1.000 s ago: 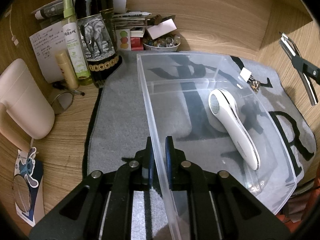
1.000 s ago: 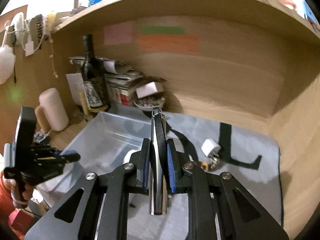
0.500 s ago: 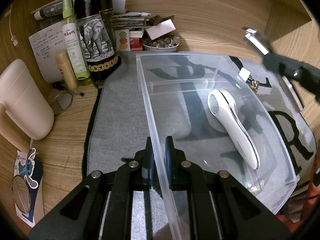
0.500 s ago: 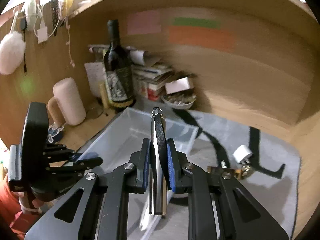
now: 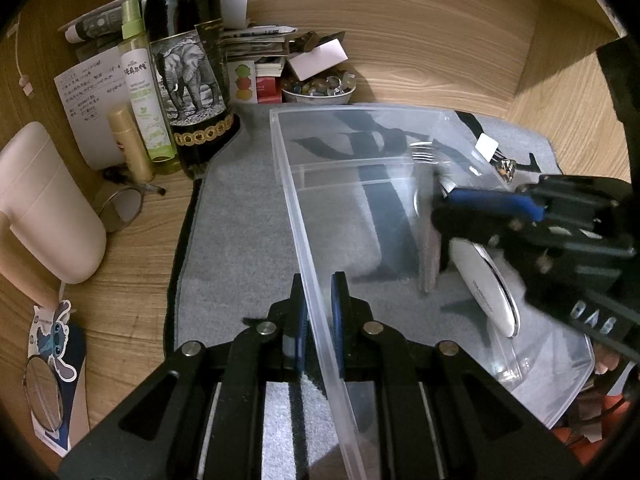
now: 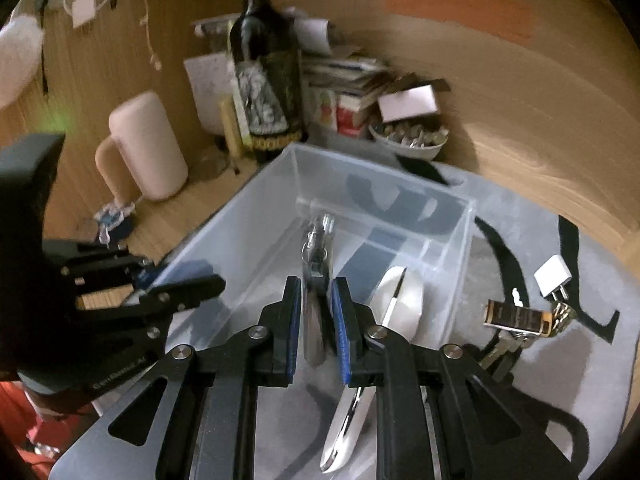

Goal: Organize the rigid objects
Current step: 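Open the right tool to release the cylinder and withdraw, then reach the right tool to the small black plastic piece and grasp it, then carry the black piece into the clear box and open the right tool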

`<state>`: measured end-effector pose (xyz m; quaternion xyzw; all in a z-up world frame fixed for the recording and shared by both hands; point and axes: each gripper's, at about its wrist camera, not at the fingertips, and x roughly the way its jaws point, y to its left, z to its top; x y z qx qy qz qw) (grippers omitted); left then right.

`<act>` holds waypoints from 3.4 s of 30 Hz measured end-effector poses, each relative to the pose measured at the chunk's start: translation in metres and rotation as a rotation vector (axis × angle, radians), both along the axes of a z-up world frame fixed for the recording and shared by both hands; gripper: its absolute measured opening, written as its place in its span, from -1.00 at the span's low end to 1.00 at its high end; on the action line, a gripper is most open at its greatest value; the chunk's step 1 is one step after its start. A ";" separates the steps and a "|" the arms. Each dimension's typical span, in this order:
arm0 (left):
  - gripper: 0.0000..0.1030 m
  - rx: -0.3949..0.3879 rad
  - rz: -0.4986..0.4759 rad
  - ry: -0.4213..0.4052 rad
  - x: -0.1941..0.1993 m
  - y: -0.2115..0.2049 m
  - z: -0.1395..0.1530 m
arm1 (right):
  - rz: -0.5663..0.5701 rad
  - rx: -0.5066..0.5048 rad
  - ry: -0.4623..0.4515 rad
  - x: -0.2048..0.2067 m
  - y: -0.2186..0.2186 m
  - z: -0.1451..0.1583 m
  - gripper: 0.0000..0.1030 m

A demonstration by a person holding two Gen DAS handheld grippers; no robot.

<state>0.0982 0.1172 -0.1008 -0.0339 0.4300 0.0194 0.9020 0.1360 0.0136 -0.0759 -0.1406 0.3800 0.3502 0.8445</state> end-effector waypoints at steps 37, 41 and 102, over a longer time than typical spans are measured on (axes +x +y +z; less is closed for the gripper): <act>-0.78 -0.002 0.000 -0.003 -0.002 0.002 0.000 | -0.166 0.052 -0.166 0.002 -0.076 0.053 0.28; -0.78 -0.003 0.001 -0.003 -0.002 0.002 0.000 | -0.235 0.051 -0.166 0.010 -0.099 0.050 0.28; -0.78 -0.002 0.013 0.009 0.000 0.003 -0.003 | -0.179 0.047 -0.141 0.009 -0.094 0.028 -0.54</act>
